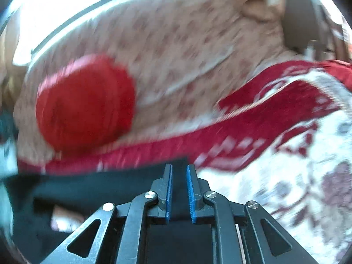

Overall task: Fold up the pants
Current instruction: 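Grasp the folded pants edge with the left tool and lift it toward the right tool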

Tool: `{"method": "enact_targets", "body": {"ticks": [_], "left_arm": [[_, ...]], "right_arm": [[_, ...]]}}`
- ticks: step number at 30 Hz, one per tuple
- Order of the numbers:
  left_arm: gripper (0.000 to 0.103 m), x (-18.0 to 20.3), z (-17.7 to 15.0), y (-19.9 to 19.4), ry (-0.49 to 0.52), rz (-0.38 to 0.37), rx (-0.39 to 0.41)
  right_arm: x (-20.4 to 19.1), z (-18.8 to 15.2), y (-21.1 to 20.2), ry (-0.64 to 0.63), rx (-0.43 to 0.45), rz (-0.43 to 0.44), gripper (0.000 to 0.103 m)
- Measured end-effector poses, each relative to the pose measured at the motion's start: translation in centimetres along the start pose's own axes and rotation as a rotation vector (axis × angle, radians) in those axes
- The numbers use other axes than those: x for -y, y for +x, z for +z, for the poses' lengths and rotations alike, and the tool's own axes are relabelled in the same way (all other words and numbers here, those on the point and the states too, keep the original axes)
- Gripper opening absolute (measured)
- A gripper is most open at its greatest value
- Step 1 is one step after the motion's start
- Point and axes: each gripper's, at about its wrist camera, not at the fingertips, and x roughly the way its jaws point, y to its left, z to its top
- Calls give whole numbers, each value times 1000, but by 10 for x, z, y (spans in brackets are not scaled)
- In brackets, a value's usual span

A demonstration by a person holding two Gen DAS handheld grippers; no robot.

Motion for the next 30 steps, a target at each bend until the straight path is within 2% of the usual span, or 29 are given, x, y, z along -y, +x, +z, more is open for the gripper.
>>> {"method": "enact_targets", "body": {"ticks": [2,4,6,7,9,11,12,17,24,26,28,30], "left_arm": [[4,14,-2,-11,14,53,22],[4,27,-6,-22,5,80,52],[4,36,-8,-29,-9,95,67],[4,38,-9,-31,-18,96,71],[4,41,-12,-33,-46,111,74],[4,45,-14,-36,-65,114,90],[4,43,-15,-37,-82,116,94],[4,40,-16,-42,-162,80,96],[4,37,-15,-42,-206,64,100],[4,37,-14,-41,-205,54,98],[4,37,-14,-39,-201,52,93],[4,38,-14,-36,-192,53,84]], "right_arm": [[11,18,-2,-2,9,-1,16],[22,31,8,-5,-26,41,18],[31,37,25,18,-100,106,22],[37,38,42,47,-169,170,22],[43,35,63,94,-248,227,22],[46,26,92,139,-375,274,22],[45,24,99,140,-397,277,22],[46,29,123,220,-438,358,22],[48,23,140,245,-502,310,22],[47,24,140,242,-505,337,22],[42,24,139,217,-510,343,19],[39,25,137,208,-508,359,7]]}}
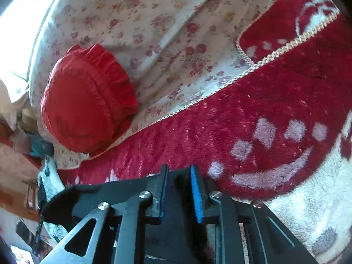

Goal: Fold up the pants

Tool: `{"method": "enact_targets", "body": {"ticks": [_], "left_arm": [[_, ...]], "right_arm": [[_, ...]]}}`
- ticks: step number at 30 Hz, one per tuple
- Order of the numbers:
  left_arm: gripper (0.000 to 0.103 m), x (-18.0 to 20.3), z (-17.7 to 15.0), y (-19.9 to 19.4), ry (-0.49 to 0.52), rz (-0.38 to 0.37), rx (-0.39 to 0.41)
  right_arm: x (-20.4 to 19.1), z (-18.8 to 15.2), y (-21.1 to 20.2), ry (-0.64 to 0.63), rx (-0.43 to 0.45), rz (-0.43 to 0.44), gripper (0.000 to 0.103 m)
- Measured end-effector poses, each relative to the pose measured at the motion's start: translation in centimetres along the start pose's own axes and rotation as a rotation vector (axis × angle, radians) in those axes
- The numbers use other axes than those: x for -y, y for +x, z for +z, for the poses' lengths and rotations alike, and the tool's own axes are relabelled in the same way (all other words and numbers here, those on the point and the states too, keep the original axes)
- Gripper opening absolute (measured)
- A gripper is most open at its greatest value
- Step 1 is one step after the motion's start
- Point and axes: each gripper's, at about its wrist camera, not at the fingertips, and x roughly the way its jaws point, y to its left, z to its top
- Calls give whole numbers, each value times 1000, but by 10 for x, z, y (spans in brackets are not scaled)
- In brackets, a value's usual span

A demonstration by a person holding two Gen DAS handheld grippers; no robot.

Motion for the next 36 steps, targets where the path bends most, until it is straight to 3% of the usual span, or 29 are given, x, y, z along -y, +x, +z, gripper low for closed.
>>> {"method": "enact_targets", "body": {"ticks": [3,8,10,16,23,27,31,34,36], "left_arm": [[4,-5,4,4,-15,-4,-3],[4,-12,24,-9,-15,34,62],[4,-14,22,-18,-20,40,80],[4,-20,-35,-37,-44,49,41],[4,-17,-92,-68,-95,46,46],[5,-18,-134,-66,-124,67,-8],[14,-26,-170,-61,-221,97,-85],[25,-31,-185,-71,-305,109,-85],[35,-34,-194,-81,-410,49,-74]], "right_arm": [[-5,1,-13,-20,60,-1,2],[-36,4,-68,-134,292,73,1],[-41,-3,-79,-167,308,92,2],[-34,-46,-82,-287,190,-1,2],[-12,-110,-107,-398,113,-40,2],[-8,-149,-99,-545,14,-105,2],[-5,-174,-85,-675,-67,-194,1],[2,-172,-85,-655,-81,-241,2],[6,-166,-91,-627,-52,-277,3]]}}
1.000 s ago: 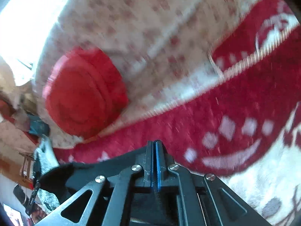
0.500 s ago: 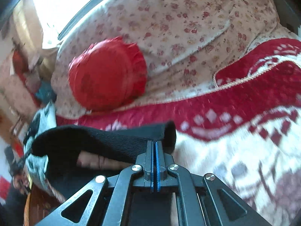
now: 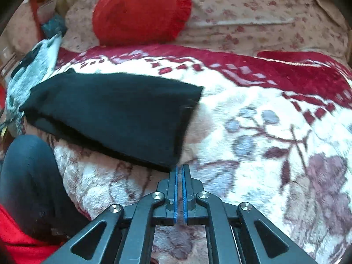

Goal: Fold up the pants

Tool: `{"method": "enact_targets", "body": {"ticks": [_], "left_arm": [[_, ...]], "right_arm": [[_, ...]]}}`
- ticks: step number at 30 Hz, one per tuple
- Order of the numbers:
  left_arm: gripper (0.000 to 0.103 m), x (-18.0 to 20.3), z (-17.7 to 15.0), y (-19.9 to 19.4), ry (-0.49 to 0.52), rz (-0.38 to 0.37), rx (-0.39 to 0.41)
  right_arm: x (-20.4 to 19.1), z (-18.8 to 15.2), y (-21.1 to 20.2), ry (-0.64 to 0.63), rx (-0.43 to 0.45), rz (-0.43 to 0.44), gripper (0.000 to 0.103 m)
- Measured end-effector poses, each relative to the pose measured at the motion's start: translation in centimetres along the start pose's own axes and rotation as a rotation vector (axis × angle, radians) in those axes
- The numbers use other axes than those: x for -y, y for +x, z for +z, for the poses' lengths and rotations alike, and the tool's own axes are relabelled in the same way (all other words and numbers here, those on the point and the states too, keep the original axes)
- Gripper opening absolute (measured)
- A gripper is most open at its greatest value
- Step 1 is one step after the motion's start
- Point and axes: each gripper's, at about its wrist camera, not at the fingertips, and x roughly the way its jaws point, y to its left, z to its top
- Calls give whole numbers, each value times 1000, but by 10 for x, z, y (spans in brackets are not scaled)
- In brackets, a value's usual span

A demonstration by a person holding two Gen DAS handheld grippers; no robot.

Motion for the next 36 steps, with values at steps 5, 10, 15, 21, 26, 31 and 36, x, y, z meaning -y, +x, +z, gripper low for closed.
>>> {"method": "enact_targets", "body": {"ticks": [5,10,15,21,26,31,36], "left_arm": [[38,8,-3,6,-185,-263,-55],[43,7,13,31,-444,-463,-83],[43,-9,27,51,-645,-475,-113],[43,-24,25,57,-776,-460,-136],[12,-12,29,53,-641,-365,-155],[12,3,31,49,-529,-286,-143],[12,12,31,51,-456,-231,-128]], "right_arm": [[16,6,-13,88,36,-67,3],[21,7,-22,118,72,-62,3],[18,5,-23,107,73,-57,3],[19,5,-31,127,111,-75,3],[33,0,-61,316,260,-4,3],[49,-36,-54,731,365,355,14],[37,-63,-2,987,242,612,17]]}}
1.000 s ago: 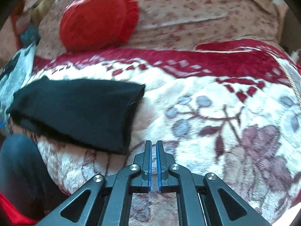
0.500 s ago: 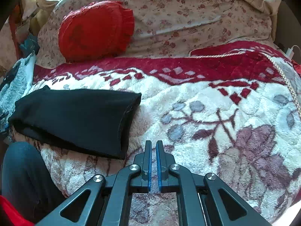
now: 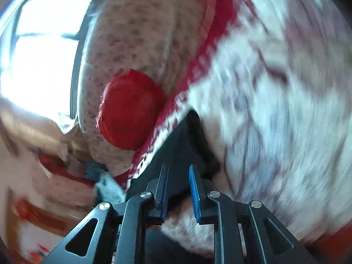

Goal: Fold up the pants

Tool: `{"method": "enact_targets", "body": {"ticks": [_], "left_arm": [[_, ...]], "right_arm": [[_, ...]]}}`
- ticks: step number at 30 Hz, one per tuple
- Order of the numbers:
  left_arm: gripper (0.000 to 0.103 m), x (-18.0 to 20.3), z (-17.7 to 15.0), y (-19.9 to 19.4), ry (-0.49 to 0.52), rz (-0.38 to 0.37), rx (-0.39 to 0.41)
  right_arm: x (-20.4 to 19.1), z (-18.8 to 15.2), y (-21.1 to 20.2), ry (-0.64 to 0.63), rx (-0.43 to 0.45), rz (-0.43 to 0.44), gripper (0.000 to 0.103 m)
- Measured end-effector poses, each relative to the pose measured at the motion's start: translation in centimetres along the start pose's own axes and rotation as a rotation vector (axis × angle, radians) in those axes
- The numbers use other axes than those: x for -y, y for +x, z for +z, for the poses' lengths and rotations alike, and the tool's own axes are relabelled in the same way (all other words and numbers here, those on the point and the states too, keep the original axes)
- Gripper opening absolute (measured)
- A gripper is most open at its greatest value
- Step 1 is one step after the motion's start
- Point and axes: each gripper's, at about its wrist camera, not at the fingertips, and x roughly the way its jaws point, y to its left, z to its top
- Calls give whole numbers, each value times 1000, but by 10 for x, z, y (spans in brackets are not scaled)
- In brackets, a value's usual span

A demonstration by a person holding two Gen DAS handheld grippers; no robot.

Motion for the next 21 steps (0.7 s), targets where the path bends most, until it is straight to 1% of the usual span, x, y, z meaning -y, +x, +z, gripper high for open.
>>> {"method": "enact_targets", "body": {"ticks": [2,5,8,9,11,15,16,17,19,21], "left_arm": [[12,5,0,3,27,14,10],[12,11,1,2,72,37,28],[12,20,-3,0,163,77,61],[12,24,-5,-1,195,91,70],[10,27,-5,-1,215,97,79],[7,29,-2,-4,237,103,98],[7,30,0,-5,254,102,102],[7,34,4,-7,283,104,114],[6,41,12,-13,321,108,137],[6,52,21,-24,367,94,180]], "right_arm": [[5,-6,10,45,-28,25,17],[7,-5,12,66,-8,13,17],[16,-1,12,104,19,-11,17],[18,3,12,113,22,-11,17],[20,6,18,122,14,2,17],[6,9,19,43,7,20,17],[3,9,18,21,12,14,13],[-1,8,18,-4,17,6,4],[-10,7,16,-52,35,-16,4],[-17,5,15,-90,46,-30,3]]}}
